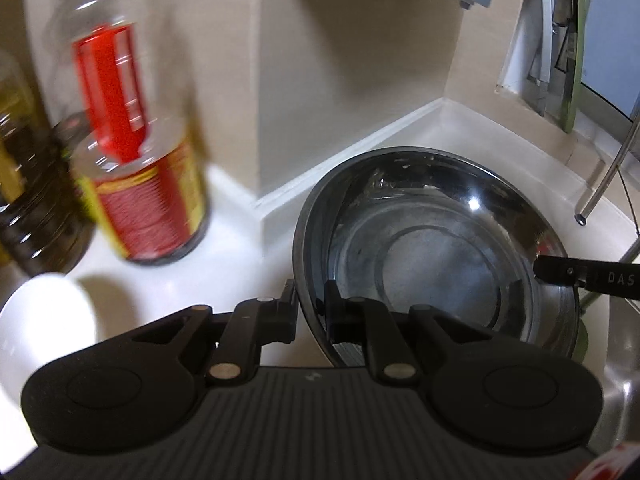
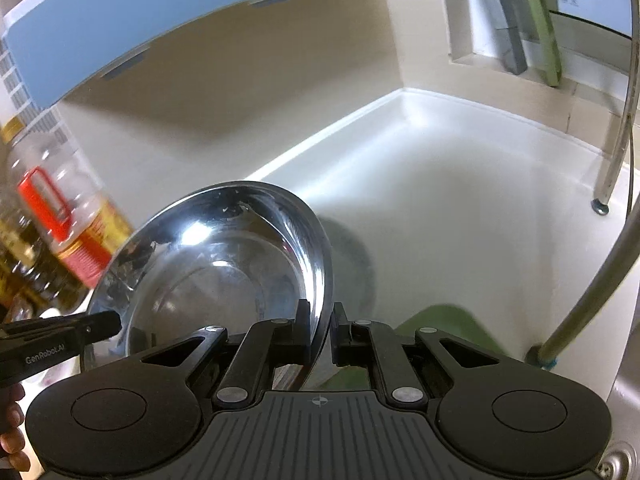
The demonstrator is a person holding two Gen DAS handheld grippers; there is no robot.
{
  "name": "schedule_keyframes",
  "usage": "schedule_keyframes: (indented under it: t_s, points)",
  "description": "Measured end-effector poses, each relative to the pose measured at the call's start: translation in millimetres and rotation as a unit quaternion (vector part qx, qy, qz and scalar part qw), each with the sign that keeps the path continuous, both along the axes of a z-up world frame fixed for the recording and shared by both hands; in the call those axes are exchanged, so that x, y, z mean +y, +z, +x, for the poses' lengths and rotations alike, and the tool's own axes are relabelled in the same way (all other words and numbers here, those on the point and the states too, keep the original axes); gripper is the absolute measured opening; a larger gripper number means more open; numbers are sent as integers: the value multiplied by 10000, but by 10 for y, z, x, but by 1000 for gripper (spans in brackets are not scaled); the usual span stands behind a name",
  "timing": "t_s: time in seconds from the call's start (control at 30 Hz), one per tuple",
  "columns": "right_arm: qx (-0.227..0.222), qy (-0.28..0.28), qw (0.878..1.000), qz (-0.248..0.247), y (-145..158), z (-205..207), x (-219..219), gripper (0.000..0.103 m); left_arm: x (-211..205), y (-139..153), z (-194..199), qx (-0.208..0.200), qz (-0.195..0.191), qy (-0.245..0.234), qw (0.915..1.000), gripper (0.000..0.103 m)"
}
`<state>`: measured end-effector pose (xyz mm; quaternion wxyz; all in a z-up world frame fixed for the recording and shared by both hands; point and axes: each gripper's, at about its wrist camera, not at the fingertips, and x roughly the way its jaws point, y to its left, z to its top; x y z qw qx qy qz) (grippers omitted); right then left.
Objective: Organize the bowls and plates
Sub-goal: 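Lift the steel plate with the left gripper and carry it over the white plate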
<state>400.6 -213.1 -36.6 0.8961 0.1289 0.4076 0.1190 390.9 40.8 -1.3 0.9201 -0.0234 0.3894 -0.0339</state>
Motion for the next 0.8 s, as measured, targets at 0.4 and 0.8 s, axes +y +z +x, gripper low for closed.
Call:
schedule_keyframes:
  t_s: [0.4,0.8]
  points:
    - [84,-49,9999,33,-344,396,-174,9,-189,-421,485,153,61,41,9999,12]
    - [144,16,9999,50,-421,436,-160,10,-174,-519,516,199,60,74,9998,12]
